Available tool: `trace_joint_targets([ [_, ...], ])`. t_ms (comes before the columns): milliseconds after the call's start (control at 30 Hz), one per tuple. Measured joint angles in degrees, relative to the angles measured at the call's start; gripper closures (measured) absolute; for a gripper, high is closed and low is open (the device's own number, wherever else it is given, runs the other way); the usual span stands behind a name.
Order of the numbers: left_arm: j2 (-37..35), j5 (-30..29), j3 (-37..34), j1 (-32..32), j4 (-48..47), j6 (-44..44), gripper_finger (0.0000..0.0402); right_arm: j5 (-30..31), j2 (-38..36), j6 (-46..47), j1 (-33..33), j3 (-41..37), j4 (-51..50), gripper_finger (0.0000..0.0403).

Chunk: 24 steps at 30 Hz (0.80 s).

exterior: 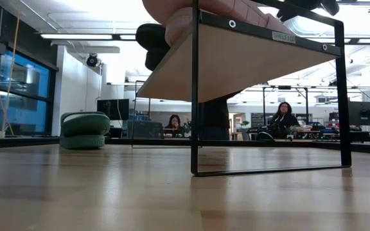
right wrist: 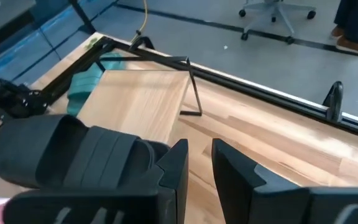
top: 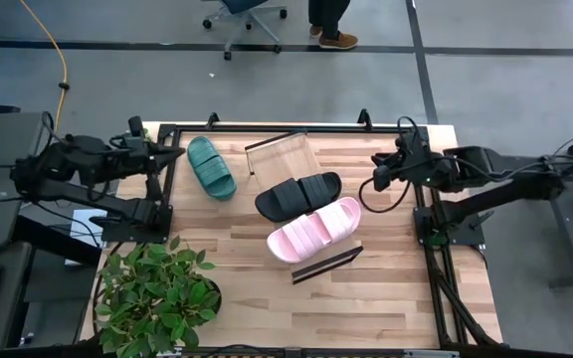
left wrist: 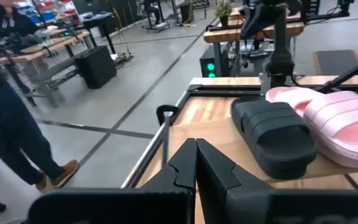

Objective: Pick and place slides into the shelf
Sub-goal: Put the green pair of slides on the shelf

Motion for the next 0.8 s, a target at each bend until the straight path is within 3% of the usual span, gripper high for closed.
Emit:
trace_joint_targets([
  [333,9.81,2.18,-0.02,1.23,11.77,0.85,0.0401,-2.52,-4.26,-6.3,-3.92,0.0,1.39,0.0341],
  [533,14.53,16.32,-0.02,13.05,16.86,2.64,0.0401,-3.83,-5.97,-8.35,-5.16,0.0,1.39,0.0341],
  [800,16.44,34.12,-0.02,32.95,12.65,4.48,0.0401,-4.6,-6.67,-8.56,-5.37,0.0,1.37,0.0341],
])
